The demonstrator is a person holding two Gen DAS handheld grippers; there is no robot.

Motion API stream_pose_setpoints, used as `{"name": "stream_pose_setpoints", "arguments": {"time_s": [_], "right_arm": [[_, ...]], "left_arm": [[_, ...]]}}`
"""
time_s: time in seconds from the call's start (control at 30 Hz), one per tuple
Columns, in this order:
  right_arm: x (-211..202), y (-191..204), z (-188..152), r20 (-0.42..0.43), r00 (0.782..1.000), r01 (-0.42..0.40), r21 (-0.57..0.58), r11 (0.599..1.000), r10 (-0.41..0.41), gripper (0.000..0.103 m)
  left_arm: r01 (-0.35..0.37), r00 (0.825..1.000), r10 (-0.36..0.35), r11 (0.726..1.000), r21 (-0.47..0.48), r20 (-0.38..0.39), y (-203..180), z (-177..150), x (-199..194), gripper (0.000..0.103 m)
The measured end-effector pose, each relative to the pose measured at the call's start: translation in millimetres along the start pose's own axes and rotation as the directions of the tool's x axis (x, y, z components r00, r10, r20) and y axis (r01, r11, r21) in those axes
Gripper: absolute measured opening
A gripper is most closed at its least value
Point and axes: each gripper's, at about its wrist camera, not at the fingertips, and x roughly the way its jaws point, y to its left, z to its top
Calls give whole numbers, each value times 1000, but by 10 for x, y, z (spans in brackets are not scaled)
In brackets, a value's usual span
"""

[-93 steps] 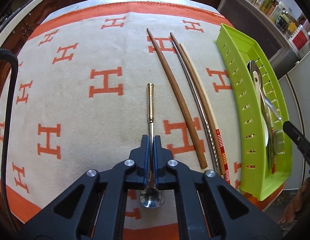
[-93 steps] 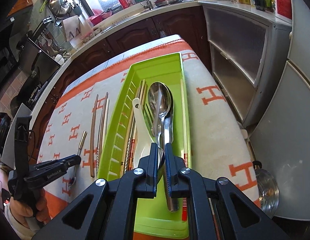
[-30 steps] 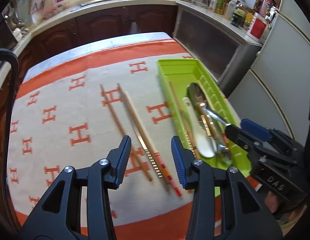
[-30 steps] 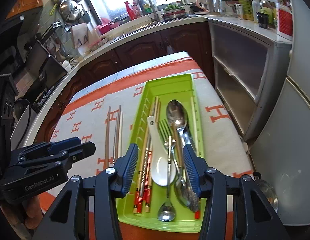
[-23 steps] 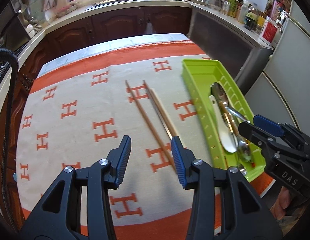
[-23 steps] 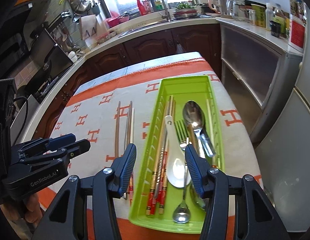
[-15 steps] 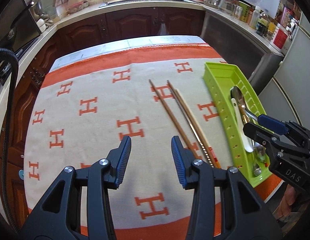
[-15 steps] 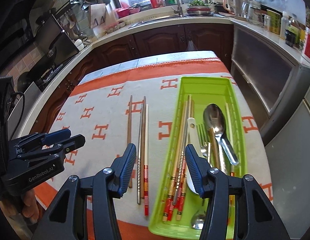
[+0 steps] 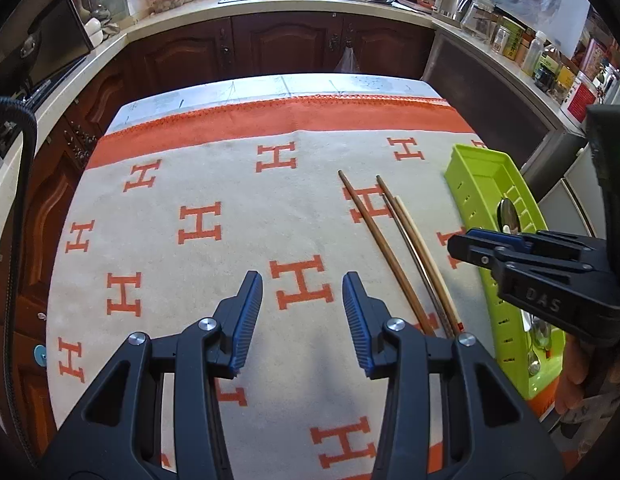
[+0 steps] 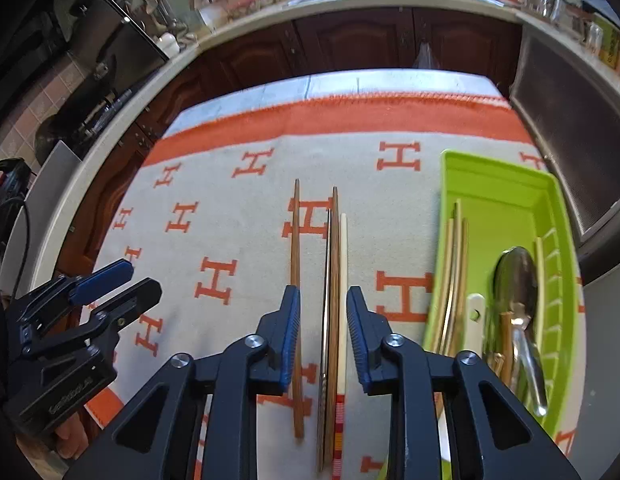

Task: Organize utensils
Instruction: 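Move both tools back over the remaining chopsticks on the blanket, then close the right tool on a wooden chopstick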

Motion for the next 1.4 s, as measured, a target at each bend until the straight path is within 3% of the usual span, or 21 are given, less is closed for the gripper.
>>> {"name": "stream_pose_setpoints", "arguments": {"time_s": [0.33,0.6,0.87,1.03,1.3,1.4], "right_arm": [[614,-112,178,-145,988,60,-6,998,-61,15],[760,-7,162,-164,978,115,-90,989,-129,12],[854,158,143,-190,972,107,-161,981,-137,13],[802,117,112,-172,977,98,-141,985,-122,12],[676,-38,45,-159,987,-5,-30,1000,0,12],[625,-53,37,-138,990,-8,-20,1000,5,12]], "left_arm": [[36,998,-38,999,-37,-55,118,31,334,38],[48,995,-52,998,-47,-80,111,22,455,38],[52,995,-55,998,-32,-88,20,19,492,38],[56,993,-58,998,-24,-105,-38,13,545,38],[65,989,-67,998,-15,-129,-150,12,632,38],[76,988,-77,997,-15,-136,-191,12,657,38]]}}
